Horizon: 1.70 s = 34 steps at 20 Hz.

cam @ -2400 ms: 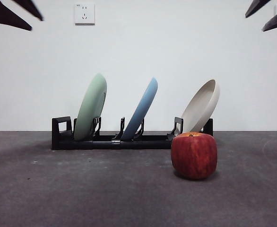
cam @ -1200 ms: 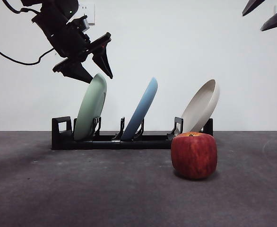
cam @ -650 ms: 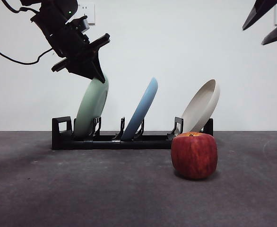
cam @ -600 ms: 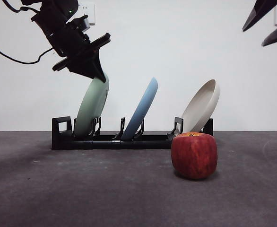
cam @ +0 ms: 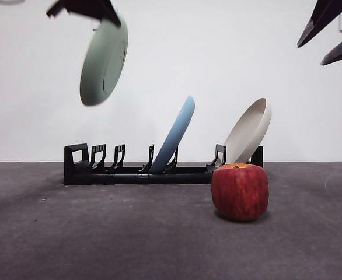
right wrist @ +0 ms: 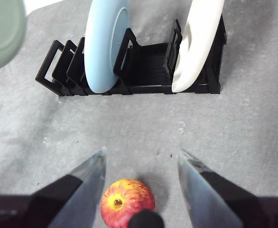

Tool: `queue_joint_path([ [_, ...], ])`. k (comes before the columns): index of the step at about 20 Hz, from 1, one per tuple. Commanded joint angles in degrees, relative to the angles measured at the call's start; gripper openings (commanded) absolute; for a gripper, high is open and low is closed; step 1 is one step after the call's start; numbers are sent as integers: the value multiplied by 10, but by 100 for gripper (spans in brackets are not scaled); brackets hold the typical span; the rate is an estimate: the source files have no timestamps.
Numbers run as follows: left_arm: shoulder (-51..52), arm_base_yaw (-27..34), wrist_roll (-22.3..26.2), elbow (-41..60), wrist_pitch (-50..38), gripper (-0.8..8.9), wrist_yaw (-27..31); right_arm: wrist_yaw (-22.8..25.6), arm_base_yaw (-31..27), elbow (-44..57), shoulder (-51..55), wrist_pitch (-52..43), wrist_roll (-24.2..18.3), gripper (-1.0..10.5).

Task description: Take the green plate from the plate rack,put the plate on the table,take the apple from the table,put the apple in the plate

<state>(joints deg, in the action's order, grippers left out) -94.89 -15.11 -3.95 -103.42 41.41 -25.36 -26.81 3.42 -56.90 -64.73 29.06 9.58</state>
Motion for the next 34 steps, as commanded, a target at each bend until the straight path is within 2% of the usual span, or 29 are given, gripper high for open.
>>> queue_joint_path([
  [1,54,-12,30,-1,69,-13,-9,2,1,-3,-3,-3,-5,252],
  [5,126,-56,123,-1,225,-13,-2,2,1,-3,-3,-3,-5,252],
  [7,143,-92,149,-1,275,-13,11,2,1,-3,-3,-3,-5,252],
  [8,145,-117,149,-1,286,-13,42,2,1,-3,-3,-3,-5,252],
  [10,145,-177,140,2,301,-13,144,2,1,-3,-3,-3,-5,252],
  [13,145,-265,95,48,276,-13,268,2,1,-3,-3,-3,-5,252],
  [15,145,-306,67,100,242,-13,307,2,1,-3,-3,-3,-5,252],
  [19,139,-355,48,231,139,-13,354,2,1,-3,-3,-3,-5,252],
  [23,120,-370,46,346,19,-13,362,2,1,-3,-3,-3,-5,252],
  [25,97,-371,47,373,-9,-13,356,2,1,-3,-3,-3,-5,252],
  [30,6,-373,76,378,-29,-13,358,2,1,-3,-3,-3,-5,252],
  [34,-61,-378,80,378,-35,-3,348,2,1,-3,-3,-3,-5,252],
])
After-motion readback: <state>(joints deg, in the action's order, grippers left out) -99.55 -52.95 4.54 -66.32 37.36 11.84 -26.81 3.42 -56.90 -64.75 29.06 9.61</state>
